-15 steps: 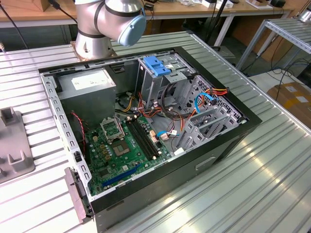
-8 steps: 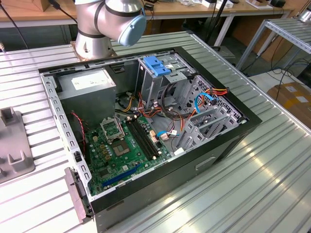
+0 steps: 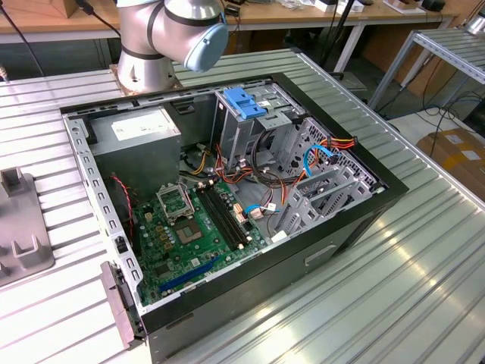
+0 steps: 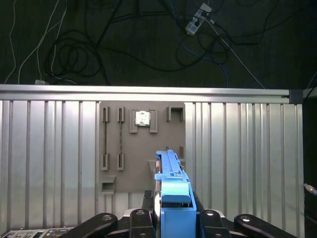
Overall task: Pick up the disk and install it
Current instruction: 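Pick up the disk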
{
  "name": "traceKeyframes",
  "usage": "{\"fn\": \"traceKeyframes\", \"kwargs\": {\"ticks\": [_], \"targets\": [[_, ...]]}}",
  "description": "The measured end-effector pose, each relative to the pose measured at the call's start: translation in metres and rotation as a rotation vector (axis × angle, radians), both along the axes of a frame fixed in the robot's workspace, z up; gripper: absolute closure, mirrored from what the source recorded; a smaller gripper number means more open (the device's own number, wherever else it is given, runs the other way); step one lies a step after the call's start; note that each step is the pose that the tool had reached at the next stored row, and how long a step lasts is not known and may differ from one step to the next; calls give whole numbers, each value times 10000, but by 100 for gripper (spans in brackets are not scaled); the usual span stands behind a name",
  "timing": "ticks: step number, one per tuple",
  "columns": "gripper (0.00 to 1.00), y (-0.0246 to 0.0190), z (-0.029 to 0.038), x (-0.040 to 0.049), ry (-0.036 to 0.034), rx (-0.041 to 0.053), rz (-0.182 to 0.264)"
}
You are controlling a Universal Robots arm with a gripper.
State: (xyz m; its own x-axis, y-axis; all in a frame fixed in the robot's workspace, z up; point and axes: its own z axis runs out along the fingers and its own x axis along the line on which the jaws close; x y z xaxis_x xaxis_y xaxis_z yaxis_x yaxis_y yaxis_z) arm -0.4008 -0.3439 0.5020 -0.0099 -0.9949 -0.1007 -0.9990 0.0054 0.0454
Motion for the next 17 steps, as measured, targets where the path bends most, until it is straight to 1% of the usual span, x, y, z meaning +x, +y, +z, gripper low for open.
{"fn": "traceKeyframes", "kwargs": {"ticks": [17], "targets": [[63,-26,-4,26,-1,0,0]]}}
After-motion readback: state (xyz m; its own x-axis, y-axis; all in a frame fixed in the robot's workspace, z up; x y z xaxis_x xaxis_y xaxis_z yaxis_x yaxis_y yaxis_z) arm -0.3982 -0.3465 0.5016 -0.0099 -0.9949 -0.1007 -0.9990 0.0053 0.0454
